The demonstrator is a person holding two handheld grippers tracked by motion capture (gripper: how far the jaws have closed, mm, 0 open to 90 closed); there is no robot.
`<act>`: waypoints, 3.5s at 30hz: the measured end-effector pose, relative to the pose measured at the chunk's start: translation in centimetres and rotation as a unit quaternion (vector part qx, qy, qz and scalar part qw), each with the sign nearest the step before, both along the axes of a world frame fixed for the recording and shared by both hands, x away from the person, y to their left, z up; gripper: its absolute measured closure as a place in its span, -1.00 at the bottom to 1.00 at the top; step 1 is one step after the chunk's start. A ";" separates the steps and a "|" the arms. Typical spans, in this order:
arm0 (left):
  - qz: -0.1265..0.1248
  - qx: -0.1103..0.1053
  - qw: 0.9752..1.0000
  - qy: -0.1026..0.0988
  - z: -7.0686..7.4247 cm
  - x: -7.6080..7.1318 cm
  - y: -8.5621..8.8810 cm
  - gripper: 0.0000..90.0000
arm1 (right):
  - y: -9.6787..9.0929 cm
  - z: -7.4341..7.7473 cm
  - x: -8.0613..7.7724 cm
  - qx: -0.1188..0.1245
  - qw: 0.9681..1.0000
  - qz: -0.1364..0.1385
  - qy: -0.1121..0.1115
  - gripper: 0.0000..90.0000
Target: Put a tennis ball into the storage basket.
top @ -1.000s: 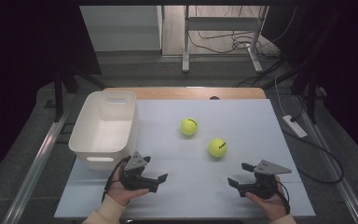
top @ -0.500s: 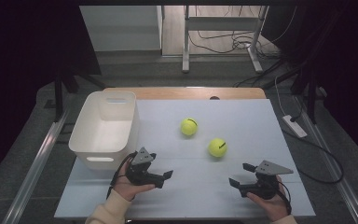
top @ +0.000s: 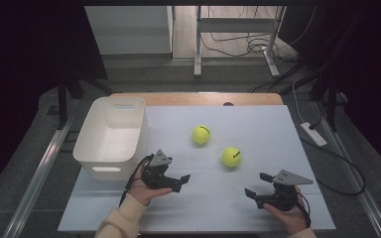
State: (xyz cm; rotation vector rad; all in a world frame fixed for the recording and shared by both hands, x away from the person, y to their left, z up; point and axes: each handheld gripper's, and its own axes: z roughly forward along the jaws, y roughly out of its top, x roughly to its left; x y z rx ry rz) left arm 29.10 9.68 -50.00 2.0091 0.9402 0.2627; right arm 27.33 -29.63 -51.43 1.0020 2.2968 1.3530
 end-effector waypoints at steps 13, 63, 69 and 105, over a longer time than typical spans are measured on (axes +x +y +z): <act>0.001 0.016 1.000 0.003 0.6 1.4 -1.3 -0.81 | 0.2 0.0 0.1 -0.001 1.000 0.007 -0.001 -0.68; 0.004 0.055 0.998 0.016 1.1 6.0 -4.9 -0.83 | -0.2 0.0 0.0 0.001 1.000 -0.002 -0.003 -0.68; 0.008 0.055 0.998 0.018 1.4 6.9 -5.2 -0.83 | -0.3 0.0 -0.1 0.000 1.000 -0.002 -0.003 -0.68; 0.026 0.070 0.997 0.036 1.5 11.0 -6.5 -0.83 | -0.3 0.0 0.1 -0.001 1.000 -0.003 -0.002 -0.68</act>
